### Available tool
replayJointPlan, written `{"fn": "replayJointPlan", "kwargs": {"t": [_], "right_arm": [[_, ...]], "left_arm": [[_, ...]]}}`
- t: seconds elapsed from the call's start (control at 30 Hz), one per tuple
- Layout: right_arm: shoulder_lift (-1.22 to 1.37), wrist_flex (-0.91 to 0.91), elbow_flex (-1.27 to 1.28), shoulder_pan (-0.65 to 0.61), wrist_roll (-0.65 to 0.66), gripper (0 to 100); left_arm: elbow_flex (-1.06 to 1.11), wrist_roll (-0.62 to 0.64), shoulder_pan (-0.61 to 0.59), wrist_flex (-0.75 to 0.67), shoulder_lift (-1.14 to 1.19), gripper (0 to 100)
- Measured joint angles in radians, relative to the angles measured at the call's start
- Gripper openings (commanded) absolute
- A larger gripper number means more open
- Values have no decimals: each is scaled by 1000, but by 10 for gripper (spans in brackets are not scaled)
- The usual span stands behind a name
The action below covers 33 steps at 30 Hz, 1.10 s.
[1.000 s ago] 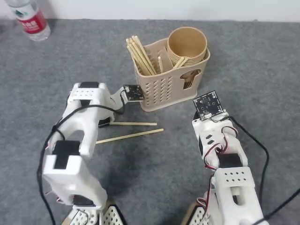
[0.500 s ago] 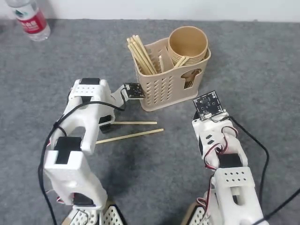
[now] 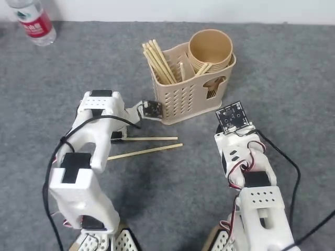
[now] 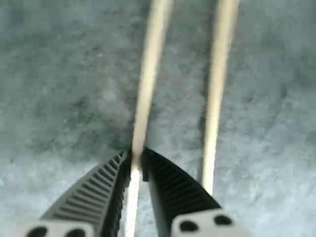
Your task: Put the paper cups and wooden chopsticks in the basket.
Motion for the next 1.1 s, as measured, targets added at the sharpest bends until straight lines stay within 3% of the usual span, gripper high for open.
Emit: {"fn": "replayJointPlan", "kwargs": {"t": [0.27,0.57,0.8,0.97,1.1], "right_arm": [[0,0,0,0,0,8],[0,0,0,0,0,8],[0,0,0,0,0,8],[0,0,0,0,0,8],[0,0,0,0,0,8]], "left_arm": [[-37,-52,-103,26,3,9],[-245,-218,-189,448,-138,9],[-255,-221,-150,529,-431,9],[-255,-121,-68,532,-658,9],[-255,81,55,471,-819,9]]}}
